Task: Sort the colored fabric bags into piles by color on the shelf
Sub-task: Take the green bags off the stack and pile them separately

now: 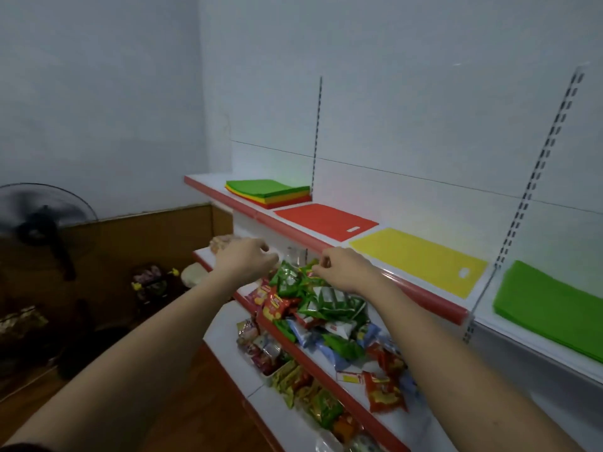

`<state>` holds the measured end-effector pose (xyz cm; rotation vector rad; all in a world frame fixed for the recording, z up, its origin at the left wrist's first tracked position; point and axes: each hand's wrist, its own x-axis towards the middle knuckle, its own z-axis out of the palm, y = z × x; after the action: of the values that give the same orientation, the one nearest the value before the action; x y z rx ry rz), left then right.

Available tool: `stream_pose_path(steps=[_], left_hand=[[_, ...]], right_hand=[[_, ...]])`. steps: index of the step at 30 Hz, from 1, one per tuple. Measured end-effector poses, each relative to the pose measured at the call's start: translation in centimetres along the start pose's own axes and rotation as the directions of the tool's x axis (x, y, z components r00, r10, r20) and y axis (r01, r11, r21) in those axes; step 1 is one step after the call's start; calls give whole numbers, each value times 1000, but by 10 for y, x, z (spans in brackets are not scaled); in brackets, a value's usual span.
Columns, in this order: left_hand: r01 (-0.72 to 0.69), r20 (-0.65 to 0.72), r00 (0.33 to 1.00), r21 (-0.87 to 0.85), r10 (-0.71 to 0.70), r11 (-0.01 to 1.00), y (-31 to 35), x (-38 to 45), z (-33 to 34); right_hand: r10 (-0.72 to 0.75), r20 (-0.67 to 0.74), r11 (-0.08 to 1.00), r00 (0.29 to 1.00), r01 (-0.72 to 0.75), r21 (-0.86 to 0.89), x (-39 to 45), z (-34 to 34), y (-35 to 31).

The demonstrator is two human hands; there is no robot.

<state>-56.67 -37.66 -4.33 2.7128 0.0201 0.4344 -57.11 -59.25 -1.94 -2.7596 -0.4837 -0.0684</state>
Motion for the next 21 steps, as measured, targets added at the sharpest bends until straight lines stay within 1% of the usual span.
stream_pose_path(steps=[2,6,8,11,14,16,19,21], left_hand=[[37,-2,999,12,-37,999,-41,8,-11],[119,62,990,97,-125,988,-119,18,-31],[159,75,983,93,-166,983,-157,25,-38],[208,61,975,86,-214,974,-206,40,-51],[241,55,967,106,-248,965,-246,59,-58],[249,54,965,102,-255,963,-264,72,-60],[269,41,962,56,-272,961,-288,98,-60],[277,35,960,46,-278,960,-302,119,-56]], right_hand=[[-37,6,999,999,38,-38,29,17,-31],[-97,31,994,995,99,-48,90,54,-96],[-124,40,992,991,125,-34,115,72,-127],[-186,11,982,982,186,-26,152,96,-166],[-206,9,977,979,206,-47,190,114,-192],[-211,0,977,978,211,-27,212,122,-205],[-234,-42,972,971,233,-12,250,135,-216],[-223,-76,975,972,221,-28,278,143,-220]])
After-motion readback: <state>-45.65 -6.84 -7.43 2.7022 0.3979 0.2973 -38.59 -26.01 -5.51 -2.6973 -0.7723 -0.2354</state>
